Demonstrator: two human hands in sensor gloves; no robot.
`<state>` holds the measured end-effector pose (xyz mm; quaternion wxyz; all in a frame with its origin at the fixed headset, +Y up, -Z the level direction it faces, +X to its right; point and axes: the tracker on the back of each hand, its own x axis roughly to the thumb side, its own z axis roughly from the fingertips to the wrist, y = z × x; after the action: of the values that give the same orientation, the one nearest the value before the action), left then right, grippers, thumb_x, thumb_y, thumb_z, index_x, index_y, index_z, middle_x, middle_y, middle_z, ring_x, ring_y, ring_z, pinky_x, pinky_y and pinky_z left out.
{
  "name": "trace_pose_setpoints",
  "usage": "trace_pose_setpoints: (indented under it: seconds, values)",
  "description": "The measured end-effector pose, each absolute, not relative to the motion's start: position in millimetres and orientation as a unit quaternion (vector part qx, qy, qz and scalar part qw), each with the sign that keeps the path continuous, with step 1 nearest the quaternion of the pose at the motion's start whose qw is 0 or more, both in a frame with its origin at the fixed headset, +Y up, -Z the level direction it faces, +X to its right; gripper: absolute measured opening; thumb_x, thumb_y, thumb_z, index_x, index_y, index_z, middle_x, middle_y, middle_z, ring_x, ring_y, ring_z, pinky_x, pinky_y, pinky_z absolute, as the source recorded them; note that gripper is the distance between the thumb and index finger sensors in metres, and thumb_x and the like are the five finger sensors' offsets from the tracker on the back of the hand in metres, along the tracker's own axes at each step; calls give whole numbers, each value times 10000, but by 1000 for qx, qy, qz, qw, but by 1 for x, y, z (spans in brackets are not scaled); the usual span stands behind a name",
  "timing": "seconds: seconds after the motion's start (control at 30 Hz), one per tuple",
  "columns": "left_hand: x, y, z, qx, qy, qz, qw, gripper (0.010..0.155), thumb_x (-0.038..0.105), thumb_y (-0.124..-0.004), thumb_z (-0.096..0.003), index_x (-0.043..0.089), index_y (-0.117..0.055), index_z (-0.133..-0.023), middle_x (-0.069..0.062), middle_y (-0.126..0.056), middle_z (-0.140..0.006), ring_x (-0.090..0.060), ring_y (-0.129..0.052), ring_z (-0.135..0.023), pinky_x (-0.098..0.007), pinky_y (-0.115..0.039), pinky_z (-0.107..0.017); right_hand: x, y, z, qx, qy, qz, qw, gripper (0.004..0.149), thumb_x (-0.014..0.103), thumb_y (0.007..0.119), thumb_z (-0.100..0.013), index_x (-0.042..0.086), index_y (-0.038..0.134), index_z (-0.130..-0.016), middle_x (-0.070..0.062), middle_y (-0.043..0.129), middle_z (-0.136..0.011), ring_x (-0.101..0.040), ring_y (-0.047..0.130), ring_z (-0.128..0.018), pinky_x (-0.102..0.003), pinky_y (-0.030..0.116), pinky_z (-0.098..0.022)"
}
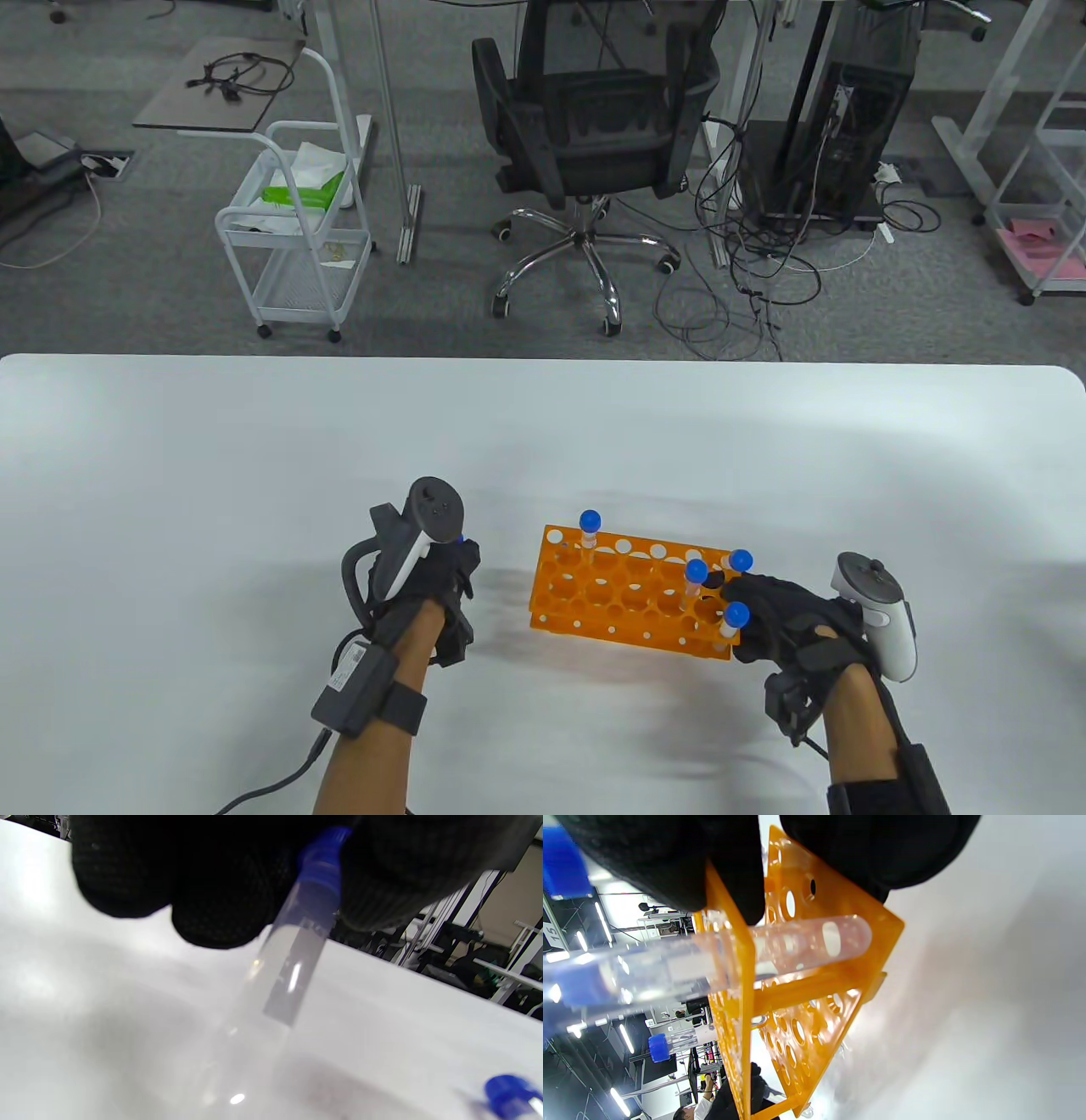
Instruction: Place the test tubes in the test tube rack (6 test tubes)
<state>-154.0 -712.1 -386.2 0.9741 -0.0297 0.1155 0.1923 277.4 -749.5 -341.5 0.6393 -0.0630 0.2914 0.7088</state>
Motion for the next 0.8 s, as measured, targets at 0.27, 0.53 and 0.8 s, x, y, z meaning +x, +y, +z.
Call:
trace_pose_setpoints:
  seconds: [0.27, 0.53, 0.8]
  values:
    - [-153, -677, -365, 46, 79, 231, 969, 521, 479, -902, -349, 227, -888, -805, -49, -994, -643, -164, -1038, -396, -406, -892, -319, 277, -750, -342, -58, 292, 714, 634, 457, 542, 823, -472, 321, 859, -871, -138, 727, -1049, -348, 896, -776, -483, 812, -502]
    - [-145, -646, -352, 101, 42, 268, 957, 509, 470, -894, -366, 255, -883, -828, -47, -991, -648, -167, -1028, -402, -410, -883, -328, 275, -751, -343, -57, 294, 719, 627, 458, 542, 822, -473, 320, 859, -871, -138, 730, -1048, -344, 897, -776, -482, 813, -502]
    - [-145, -628, -340, 130, 21, 298, 945, 529, 453, -885, -381, 236, -860, -863, -59, -976, -694, -181, -1024, -440, -416, -878, -349, 275, -754, -344, -59, 297, 713, 632, 460, 544, 821, -473, 322, 856, -874, -137, 727, -1050, -344, 898, -777, -480, 814, -503]
